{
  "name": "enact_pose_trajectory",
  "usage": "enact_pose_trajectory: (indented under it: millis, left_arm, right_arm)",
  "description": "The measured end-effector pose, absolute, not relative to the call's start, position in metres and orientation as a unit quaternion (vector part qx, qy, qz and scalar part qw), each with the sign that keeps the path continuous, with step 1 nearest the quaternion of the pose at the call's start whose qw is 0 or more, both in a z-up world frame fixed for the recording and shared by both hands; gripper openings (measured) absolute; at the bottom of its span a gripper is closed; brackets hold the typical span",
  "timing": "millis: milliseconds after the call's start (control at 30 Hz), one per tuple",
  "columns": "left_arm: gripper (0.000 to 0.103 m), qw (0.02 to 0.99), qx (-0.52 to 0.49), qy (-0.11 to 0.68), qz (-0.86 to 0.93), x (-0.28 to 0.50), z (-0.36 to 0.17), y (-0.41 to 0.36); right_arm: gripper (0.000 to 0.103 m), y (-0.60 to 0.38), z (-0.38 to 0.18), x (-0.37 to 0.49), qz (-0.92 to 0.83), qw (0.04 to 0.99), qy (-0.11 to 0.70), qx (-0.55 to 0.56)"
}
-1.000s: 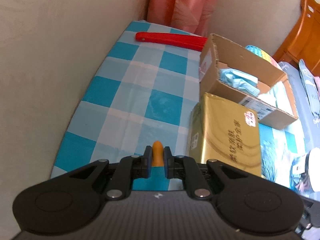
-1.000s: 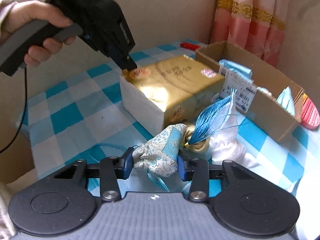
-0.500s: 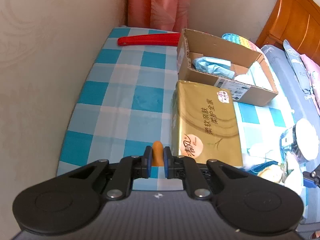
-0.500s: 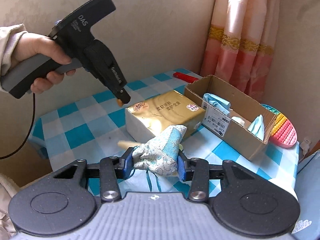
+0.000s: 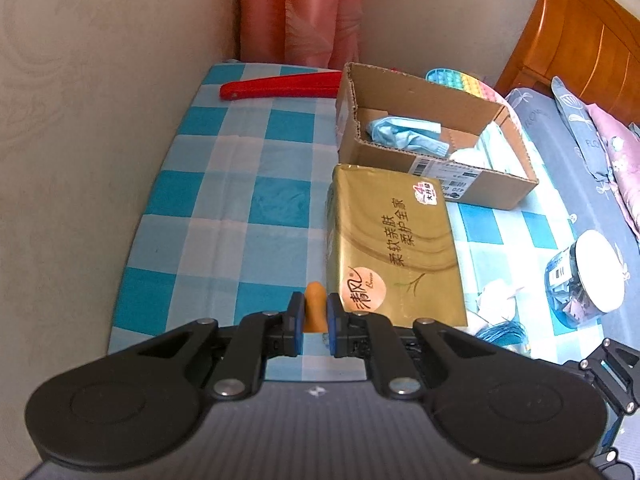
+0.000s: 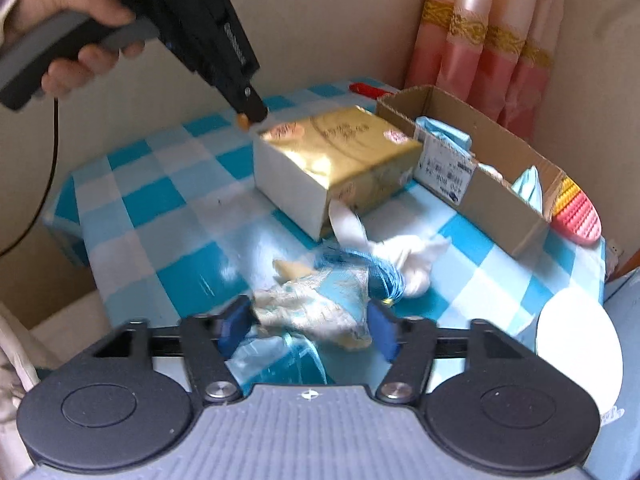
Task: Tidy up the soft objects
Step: 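Lift the sachet with the right gripper while the left gripper holds the peg, then carry the peg and sachet into the cardboard box and open both grippers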
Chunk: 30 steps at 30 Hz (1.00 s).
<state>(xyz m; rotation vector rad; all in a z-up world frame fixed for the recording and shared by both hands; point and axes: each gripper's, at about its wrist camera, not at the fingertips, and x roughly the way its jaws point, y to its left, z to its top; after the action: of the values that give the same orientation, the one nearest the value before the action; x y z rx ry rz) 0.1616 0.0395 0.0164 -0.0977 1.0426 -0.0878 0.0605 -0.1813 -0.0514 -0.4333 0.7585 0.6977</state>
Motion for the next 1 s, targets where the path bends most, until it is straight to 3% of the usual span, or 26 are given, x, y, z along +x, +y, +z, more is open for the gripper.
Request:
enact_pose_trajectory:
  millis: [100, 400, 633, 1000]
  left_arm:
    - [0.01, 0.865, -0.047, 0.497, -0.044, 0.162, 0.017, 0.04]
    - [0.01, 0.865, -0.05, 0.497, -0.041, 0.161, 0.017, 0.044]
    - [0.01, 0.865, -0.049, 0.497, -0.041, 0.161, 0.018, 0.044]
    - [0.01, 0.866, -0.037, 0.496, -0.045, 0.163, 0.023, 0.04]
  right_arm:
    - [0.08, -0.186, -0.053, 0.06, 0.325, 0.849, 0.367, -0.197]
    - [0.08, -0.189, -0.07, 0.06, 0.307, 0.846, 0.382, -0.209]
    - [0.055, -0.2, -0.068, 0.059, 0.29, 0.852, 0.386, -0.2]
    - [0.054, -0.22, -0.038, 0.053, 0.279, 0.871, 0.358, -0.188]
